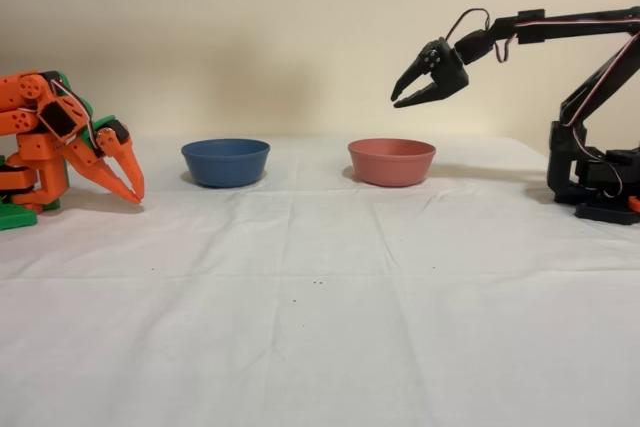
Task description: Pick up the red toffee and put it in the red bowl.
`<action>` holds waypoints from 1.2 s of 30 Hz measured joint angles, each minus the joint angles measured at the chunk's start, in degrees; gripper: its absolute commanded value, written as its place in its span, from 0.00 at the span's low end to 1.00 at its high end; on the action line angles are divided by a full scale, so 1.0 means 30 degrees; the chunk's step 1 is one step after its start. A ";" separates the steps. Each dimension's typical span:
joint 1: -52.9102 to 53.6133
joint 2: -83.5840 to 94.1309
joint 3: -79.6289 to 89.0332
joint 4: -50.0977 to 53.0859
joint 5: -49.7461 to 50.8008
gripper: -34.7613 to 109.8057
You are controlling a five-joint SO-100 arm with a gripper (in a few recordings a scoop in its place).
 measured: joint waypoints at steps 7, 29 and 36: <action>-0.4629 0.5918 0.4424 0.0557 0.0820 0.24; -0.7852 1.8457 1.2539 0.4424 0.2871 0.24; -0.7852 1.8486 1.2949 0.5039 0.5508 0.24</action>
